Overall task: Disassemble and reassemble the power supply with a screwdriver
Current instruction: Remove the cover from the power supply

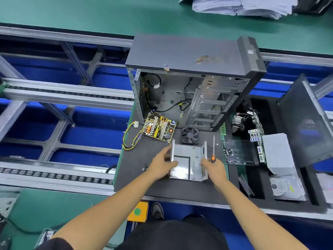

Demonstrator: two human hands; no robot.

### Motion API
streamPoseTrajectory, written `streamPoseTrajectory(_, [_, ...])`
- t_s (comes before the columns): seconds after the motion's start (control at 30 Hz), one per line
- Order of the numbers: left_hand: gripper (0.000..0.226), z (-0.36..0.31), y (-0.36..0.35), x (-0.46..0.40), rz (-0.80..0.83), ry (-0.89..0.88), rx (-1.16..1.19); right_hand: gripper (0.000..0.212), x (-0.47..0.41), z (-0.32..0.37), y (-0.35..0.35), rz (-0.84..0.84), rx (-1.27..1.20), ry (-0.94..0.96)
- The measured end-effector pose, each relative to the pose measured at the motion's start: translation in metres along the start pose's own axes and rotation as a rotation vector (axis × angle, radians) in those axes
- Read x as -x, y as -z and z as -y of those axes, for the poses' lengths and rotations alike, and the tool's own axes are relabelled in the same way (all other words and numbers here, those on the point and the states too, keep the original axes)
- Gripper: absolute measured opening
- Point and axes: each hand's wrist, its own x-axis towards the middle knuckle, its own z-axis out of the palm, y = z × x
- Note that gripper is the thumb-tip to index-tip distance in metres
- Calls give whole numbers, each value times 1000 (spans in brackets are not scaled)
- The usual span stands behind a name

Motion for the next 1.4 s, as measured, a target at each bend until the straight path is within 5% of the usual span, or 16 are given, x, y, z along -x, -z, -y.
streamPoseTrajectory(0.2, [78, -3, 8, 4, 107, 63, 141, 19, -11, 9, 15, 209, -41, -52])
streamPoseTrajectory(0.47, [69, -1, 18, 1, 154, 77, 149, 15, -10, 4, 13, 199, -170, 38])
streamPoseTrajectory(0.6, [64, 7, 25, -5, 118, 114, 126, 31, -7, 13, 3, 248, -184, 171])
streamPoseTrajectory(0.87, [62, 8, 20, -12, 64, 105, 115, 54, -12, 15, 1, 236, -263, 80])
streamPoseTrajectory(1.0, [58, -11, 23, -13, 129, -35, -127, 5, -18, 9, 8, 78, -400, 16])
streamPoseTrajectory(1.2, [44, -53, 18, -28, 152, -254, -643, 43, -13, -6, 20, 33, -203, 59])
streamPoseTrajectory(1.4, [53, -67, 11, -45, 319, -300, -836, 19, -13, -19, 10, 148, -80, 88])
